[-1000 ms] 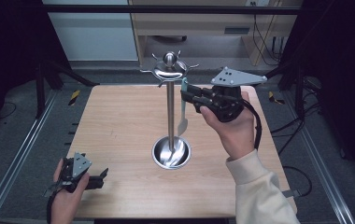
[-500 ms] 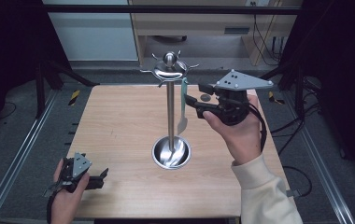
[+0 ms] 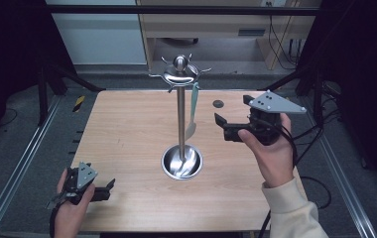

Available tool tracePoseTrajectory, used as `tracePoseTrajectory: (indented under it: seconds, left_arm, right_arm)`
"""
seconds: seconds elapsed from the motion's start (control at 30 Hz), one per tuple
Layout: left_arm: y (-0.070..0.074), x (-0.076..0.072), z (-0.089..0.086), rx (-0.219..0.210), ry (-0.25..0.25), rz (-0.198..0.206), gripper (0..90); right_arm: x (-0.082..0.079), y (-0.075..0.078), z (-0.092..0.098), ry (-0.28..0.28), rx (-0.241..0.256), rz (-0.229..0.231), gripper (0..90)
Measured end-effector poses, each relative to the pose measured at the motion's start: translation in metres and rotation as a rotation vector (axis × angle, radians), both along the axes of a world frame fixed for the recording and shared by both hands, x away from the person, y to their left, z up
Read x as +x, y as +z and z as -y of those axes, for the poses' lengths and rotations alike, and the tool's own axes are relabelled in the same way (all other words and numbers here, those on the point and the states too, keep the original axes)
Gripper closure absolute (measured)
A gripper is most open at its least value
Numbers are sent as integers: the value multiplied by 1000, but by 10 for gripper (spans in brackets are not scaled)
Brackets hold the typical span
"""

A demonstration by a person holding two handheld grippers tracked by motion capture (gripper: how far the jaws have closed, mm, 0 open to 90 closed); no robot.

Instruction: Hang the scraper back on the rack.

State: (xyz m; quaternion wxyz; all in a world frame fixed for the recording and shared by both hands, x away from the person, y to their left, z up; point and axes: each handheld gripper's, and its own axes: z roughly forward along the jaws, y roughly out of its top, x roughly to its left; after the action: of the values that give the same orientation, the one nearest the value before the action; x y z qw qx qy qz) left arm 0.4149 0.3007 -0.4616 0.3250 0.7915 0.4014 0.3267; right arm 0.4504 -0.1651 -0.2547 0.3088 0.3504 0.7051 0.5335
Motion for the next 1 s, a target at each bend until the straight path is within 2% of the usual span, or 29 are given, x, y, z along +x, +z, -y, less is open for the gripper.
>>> tracePoseTrajectory:
  seconds: [0.13,0.27,0.3,0.33,0.57,0.67,0.7,0.73,0.8,0.93,0.97,1.0]
  left_arm:
    - [0,0,0,2,-2,0,30]
    - [0,0,0,-1,-3,3,29]
    - [0,0,0,0,-4,1,29]
    - [0,0,0,1,-2,2,28]
    - [0,0,0,0,-1,2,26]
    - [0,0,0,2,-2,2,27]
    - [0,0,0,2,-2,2,27]
    - [0,0,1,2,-3,1,27]
    - [0,0,1,4,-5,-2,27]
    - [0,0,0,3,-6,1,27]
    - [0,0,0,3,-6,1,26]
    - [0,0,1,3,-5,0,26]
  right_arm:
    - [-2,-20,6,-1,-4,-15,65]
    - [-4,-40,9,-7,-19,-42,132]
    - [-4,-40,9,-7,-19,-42,132]
    - [-4,-52,11,-16,-34,-60,130]
    - [-3,-90,19,-54,-44,-124,134]
    - [-4,-105,23,-56,-45,-134,144]
    - [-4,-105,23,-56,-45,-134,144]
    - [-3,-117,26,-68,-45,-155,144]
    - [-2,-127,27,-82,-50,-167,144]
    - [1,-146,30,-98,-66,-193,141]
    - [1,-146,30,-98,-66,-193,141]
    - [4,-158,30,-109,-73,-211,138]
